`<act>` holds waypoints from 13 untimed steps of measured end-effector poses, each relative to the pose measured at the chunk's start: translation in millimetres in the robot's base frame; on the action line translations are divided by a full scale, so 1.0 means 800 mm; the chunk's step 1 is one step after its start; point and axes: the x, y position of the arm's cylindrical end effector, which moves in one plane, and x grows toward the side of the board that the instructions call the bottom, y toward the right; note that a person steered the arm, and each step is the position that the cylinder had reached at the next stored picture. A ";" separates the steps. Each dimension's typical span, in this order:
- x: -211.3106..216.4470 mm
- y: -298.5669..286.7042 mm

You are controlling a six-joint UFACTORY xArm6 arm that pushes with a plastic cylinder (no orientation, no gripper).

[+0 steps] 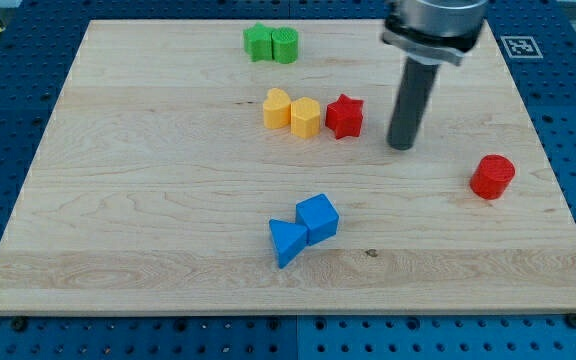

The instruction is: Move the red circle towards the center

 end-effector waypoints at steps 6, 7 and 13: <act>0.075 0.011; 0.101 0.036; 0.104 -0.006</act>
